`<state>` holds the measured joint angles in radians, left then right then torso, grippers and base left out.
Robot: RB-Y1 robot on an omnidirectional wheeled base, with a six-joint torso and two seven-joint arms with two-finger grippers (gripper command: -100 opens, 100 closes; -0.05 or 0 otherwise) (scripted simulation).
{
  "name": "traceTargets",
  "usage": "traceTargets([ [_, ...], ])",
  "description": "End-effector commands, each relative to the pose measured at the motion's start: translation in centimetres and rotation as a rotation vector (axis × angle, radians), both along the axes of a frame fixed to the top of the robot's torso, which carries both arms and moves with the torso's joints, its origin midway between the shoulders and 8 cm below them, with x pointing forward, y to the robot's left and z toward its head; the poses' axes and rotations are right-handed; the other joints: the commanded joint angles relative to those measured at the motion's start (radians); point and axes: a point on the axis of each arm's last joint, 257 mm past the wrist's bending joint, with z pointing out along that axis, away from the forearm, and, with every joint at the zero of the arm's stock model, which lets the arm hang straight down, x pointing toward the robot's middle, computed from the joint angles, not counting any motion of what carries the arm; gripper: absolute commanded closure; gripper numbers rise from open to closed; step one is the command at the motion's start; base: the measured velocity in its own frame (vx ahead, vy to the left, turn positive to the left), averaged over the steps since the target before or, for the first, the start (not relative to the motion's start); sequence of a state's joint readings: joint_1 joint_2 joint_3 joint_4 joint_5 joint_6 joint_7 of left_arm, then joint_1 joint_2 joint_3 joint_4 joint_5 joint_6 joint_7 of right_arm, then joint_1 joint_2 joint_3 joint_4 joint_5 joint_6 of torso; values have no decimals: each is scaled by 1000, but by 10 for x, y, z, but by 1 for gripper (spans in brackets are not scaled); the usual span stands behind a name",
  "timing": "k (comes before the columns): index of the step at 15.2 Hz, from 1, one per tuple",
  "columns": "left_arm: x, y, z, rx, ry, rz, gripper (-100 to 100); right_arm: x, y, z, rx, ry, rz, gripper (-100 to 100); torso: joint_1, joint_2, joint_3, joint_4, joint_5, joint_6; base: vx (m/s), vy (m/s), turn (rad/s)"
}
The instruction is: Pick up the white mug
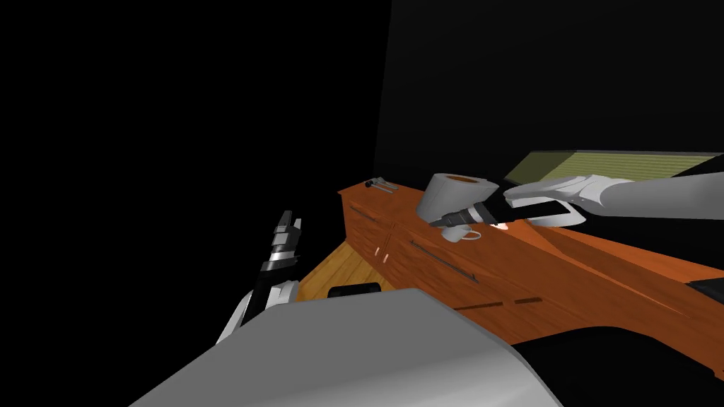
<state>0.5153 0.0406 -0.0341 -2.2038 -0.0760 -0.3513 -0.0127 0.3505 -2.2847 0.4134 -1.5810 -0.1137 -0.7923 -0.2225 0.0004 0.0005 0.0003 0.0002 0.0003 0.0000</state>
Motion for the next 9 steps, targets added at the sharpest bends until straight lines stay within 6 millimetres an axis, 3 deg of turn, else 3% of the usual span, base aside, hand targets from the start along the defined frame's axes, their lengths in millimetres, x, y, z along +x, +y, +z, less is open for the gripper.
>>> traceTargets([
  [1, 0, 0, 0, 0, 0, 0, 0, -6, -13, 4, -42, 33, -18, -100, 0, 0, 0, 0, 0, 0, -14, -6, 86],
  [9, 0, 0, 0, 0, 0, 0, 0, -12, -35, 26, -183, 102, -24, -100, -1, 0, 0, 0, 0, 0, -13, -9, 60],
])
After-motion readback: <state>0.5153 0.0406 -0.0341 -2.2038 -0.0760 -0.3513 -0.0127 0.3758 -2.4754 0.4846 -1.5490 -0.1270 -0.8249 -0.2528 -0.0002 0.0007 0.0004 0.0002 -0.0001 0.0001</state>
